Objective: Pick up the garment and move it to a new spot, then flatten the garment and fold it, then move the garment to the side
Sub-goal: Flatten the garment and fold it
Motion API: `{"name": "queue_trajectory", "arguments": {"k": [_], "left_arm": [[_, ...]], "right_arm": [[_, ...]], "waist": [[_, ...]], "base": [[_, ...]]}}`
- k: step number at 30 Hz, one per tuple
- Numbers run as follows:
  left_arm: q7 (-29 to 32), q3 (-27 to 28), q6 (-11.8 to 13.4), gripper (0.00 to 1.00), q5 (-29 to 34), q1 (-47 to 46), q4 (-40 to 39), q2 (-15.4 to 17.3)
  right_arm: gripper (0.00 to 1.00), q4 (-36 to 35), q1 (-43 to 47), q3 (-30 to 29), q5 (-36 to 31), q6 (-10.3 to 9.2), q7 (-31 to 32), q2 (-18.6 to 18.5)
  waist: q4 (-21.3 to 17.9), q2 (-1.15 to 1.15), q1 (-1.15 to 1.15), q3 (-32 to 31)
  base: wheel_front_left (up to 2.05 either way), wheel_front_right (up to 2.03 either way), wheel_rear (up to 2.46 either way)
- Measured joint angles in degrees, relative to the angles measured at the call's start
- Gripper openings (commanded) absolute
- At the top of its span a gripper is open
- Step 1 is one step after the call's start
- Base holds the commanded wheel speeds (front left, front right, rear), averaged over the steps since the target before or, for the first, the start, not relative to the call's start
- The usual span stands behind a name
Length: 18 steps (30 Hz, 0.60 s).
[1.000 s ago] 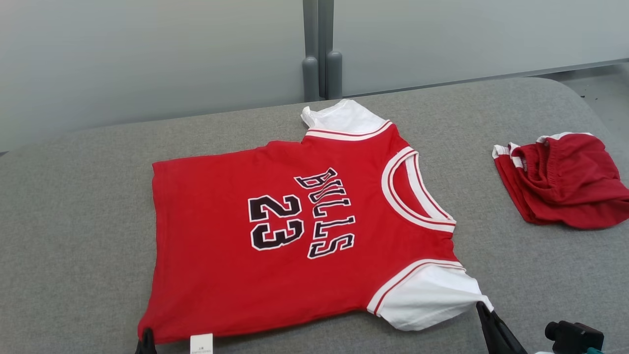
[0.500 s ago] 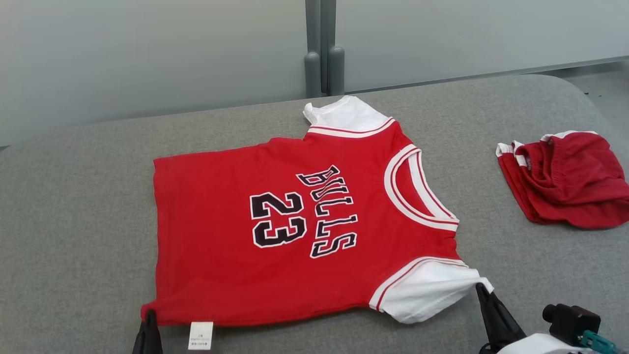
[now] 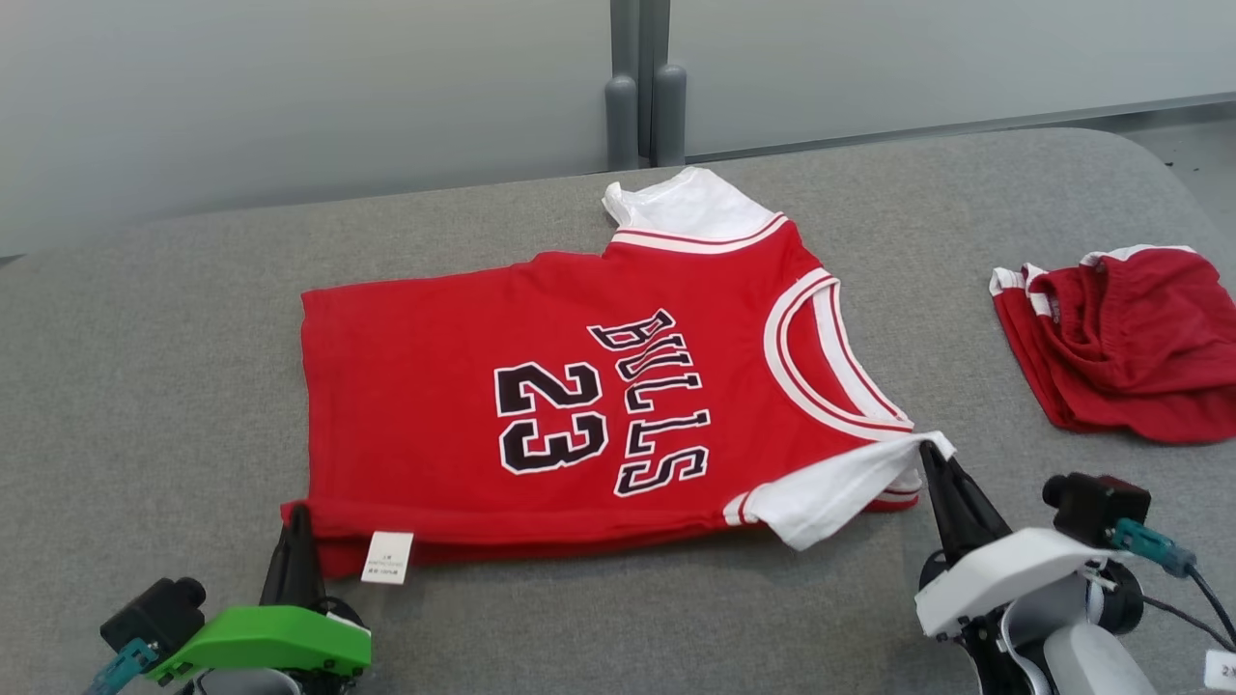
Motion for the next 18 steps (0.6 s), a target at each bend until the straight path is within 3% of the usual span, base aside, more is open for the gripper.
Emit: {"name": "queue_trajectory", "arguments": {"k": [18], "left_arm": [[-1.6,0.5,-1.5,0.0,1.6,-12.7,13.8,0.3]], "right_arm": [[0.0,22.9,-21.9,8.3,1.2,0.0,-3.9,-3.3]], "waist": [[0.7,0.0,0.0,5.8]], "base": [[0.0,0.0,0.0]]}}
